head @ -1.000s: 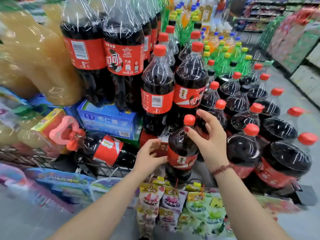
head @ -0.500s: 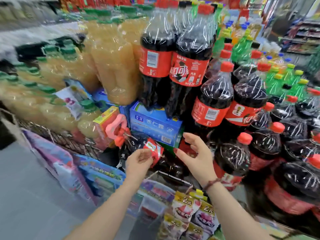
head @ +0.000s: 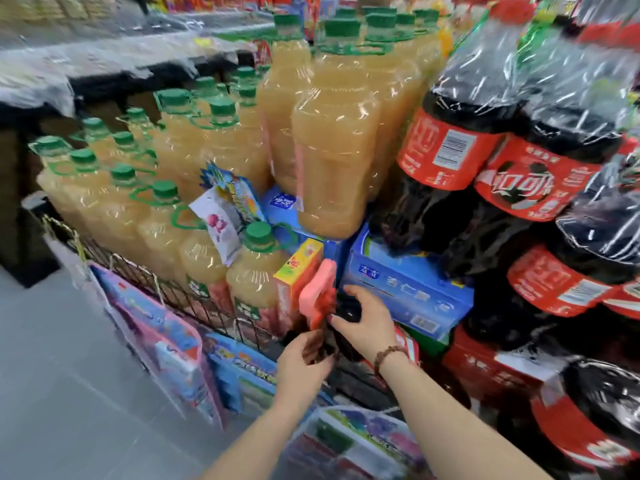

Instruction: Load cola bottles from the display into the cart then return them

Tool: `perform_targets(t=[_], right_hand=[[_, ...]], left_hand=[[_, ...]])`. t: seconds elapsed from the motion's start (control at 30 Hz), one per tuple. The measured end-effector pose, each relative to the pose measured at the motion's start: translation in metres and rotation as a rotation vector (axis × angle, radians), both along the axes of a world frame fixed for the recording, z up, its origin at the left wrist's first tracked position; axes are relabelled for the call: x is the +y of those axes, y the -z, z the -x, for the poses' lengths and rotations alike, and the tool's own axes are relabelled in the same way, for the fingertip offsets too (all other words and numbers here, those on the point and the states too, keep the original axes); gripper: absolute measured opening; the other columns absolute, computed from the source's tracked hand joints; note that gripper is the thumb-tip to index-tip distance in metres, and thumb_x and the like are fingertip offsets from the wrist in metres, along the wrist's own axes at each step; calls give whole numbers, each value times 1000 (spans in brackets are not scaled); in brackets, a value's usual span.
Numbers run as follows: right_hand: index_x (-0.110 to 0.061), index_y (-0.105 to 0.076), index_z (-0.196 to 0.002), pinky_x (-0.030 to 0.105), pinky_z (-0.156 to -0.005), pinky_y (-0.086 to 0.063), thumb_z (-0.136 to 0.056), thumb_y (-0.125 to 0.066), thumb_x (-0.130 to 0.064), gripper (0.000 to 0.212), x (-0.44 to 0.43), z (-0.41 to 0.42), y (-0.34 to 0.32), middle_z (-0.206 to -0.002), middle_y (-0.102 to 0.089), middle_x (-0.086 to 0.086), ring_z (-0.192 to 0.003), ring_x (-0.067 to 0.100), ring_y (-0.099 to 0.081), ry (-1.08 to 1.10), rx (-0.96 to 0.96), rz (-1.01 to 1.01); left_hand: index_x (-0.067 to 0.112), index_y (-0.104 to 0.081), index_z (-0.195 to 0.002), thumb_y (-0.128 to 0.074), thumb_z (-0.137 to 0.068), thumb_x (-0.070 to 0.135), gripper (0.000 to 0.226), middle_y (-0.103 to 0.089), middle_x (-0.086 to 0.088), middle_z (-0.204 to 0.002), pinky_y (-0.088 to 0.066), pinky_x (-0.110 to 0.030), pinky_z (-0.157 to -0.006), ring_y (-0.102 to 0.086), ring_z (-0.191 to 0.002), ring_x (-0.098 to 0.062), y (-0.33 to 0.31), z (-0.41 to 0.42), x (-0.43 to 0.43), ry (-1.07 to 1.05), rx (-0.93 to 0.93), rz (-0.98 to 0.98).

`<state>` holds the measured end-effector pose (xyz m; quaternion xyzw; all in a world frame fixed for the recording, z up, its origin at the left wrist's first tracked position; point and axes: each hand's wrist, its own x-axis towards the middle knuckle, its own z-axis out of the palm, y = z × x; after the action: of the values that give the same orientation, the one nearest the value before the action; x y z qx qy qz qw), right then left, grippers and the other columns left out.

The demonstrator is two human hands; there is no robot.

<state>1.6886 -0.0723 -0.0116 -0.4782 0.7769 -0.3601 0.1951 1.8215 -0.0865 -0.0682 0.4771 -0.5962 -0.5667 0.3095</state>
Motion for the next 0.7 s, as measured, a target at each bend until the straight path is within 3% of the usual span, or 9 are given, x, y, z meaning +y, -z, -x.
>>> perform_targets(t=[0.07,0.2,0.27,0.4,0.5,0.7], right_hand=[[-20,-63,-117,32,-96,-43,-72,-77,-30,48,-12,-4,-2,-116,-67,2,-111,21,-59,-21,93,-82],[-28,-56,-116,33,-93,-37,-77,-70,-43,45,-26,-7,-1,-117,-65,-1,-115,23,-55,-35,264,-260],[-28,-58,-113,33,-93,-39,-77,-70,-41,40,-29,-5,1,-114,-67,-2,-112,23,-57,-29,261,-243],[-24,-60,-112,34,-88,-46,-80,-67,-35,34,-25,2,4,-114,-68,0,-109,24,-60,-48,246,-233],[-26,-59,-113,34,-90,-45,-81,-66,-36,35,-15,4,8,-115,-66,-1,-110,23,-58,-80,268,-194],[-28,-65,-103,32,-87,-48,-75,-75,-28,30,14,19,-1,-101,-69,-9,-98,14,-62,11,137,13]], left_hand=[[29,-58,-96,-70,-82,-2,36,-61,18,-92,-45,-2,-67,-56,-83,13,3,-2,-5,29,7,-32],[29,-59,-101,-76,-80,2,38,-66,9,-105,-49,-10,-77,-62,-96,2,13,-8,-14,66,17,-84],[26,-62,-104,-78,-78,5,37,-68,3,-111,-50,-15,-84,-64,-102,-6,17,-11,-17,81,22,-87],[23,-61,-111,-80,-76,12,41,-62,13,-108,-42,-2,-80,-59,-101,3,12,-11,-13,95,-24,71],[27,-60,-111,-81,-74,18,44,-58,17,-107,-38,0,-80,-56,-101,5,11,-10,-8,106,-49,225],[37,-56,-113,-74,-64,46,53,-57,22,-115,-38,-1,-84,-50,-107,18,5,7,4,205,10,215]])
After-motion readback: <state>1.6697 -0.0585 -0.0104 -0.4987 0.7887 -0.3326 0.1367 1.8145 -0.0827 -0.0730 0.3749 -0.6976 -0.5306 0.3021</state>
